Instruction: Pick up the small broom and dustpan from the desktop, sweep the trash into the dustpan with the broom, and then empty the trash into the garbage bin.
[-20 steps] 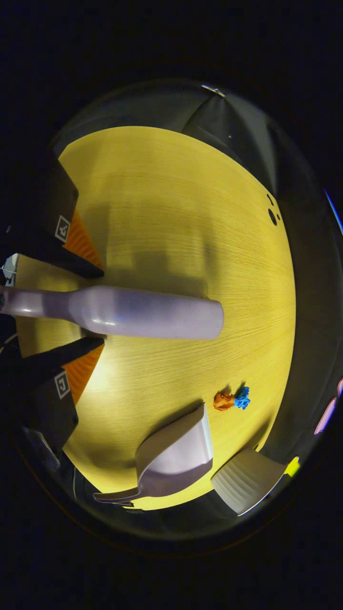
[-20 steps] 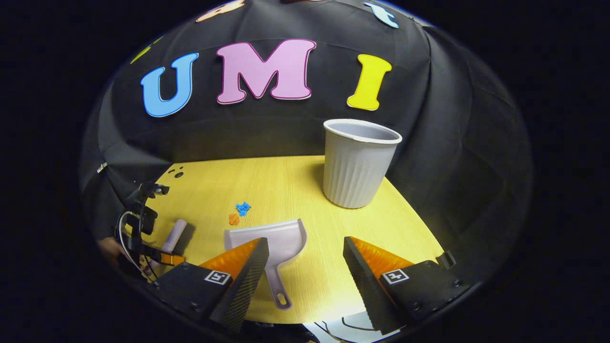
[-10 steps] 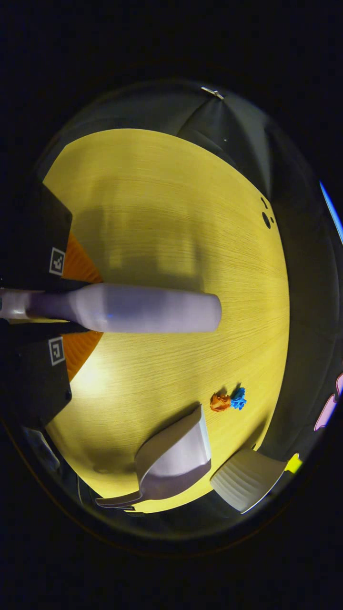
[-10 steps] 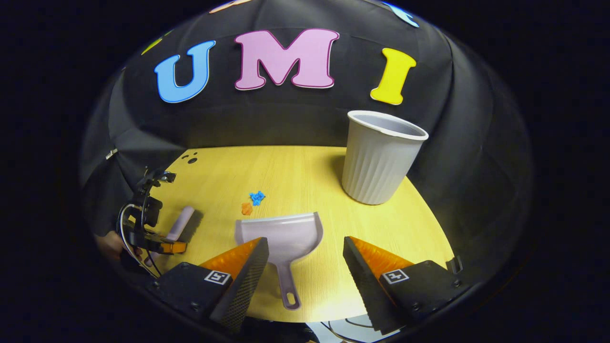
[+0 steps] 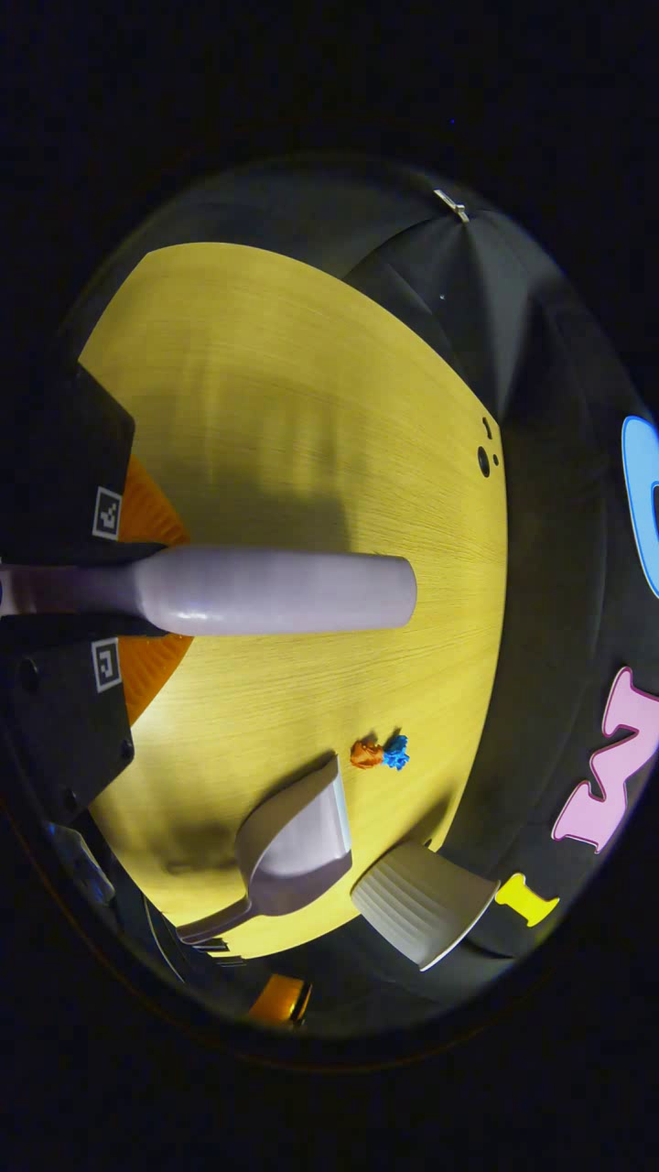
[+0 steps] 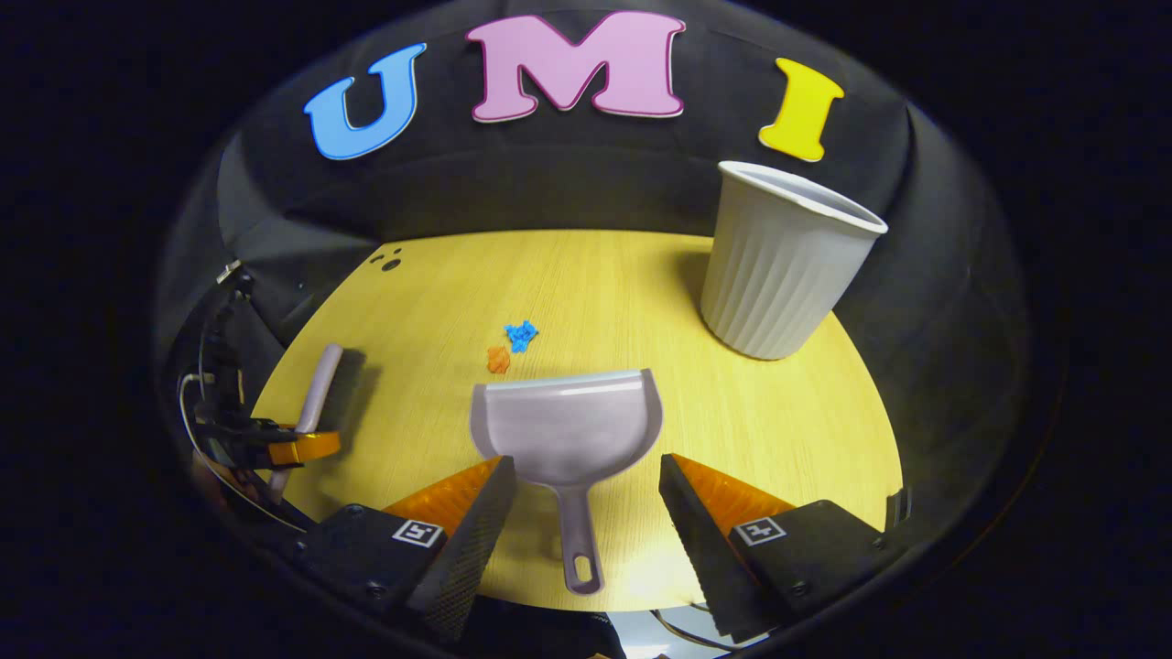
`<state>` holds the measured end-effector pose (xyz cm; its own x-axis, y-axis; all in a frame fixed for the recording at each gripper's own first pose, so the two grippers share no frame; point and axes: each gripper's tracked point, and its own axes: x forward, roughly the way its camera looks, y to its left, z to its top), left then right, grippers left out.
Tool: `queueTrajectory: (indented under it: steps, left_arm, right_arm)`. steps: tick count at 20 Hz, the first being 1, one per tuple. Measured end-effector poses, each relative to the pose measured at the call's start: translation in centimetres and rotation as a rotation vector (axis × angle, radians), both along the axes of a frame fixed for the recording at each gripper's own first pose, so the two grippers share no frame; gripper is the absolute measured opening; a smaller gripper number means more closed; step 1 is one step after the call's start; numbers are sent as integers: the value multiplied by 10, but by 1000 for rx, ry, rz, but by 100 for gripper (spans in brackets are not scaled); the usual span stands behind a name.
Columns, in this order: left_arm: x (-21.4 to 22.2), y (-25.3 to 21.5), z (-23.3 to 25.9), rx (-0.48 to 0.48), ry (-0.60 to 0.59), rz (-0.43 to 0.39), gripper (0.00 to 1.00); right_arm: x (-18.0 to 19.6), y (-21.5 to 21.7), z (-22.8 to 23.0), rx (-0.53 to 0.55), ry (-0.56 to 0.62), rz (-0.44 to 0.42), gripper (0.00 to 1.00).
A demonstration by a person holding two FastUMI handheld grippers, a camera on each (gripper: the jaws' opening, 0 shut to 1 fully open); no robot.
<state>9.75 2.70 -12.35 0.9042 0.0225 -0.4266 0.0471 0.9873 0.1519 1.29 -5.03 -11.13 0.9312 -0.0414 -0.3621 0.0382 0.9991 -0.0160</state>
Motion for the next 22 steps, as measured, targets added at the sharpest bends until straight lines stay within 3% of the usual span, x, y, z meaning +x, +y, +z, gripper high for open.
queueTrajectory:
  steps: [5,10,16,19,21,22]
  left_arm:
    - [-20,18,14,11,-35,62,25]
    - [-37,38,0,-56,-17,131,23]
    - [-54,48,-11,-90,8,204,25]
    - [-55,49,-12,-100,13,223,25]
    - [-53,47,-10,-103,14,229,25]
    - [-51,47,-10,-99,15,230,25]
  right_arm:
    - [14,1,-49,39,170,-22,99]
    - [25,1,-95,33,310,-18,98]
    - [44,2,-127,89,431,-55,99]
    - [55,1,-131,49,453,-58,99]
    - [63,5,-125,35,435,-39,90]
    - [61,6,-125,34,449,-37,70]
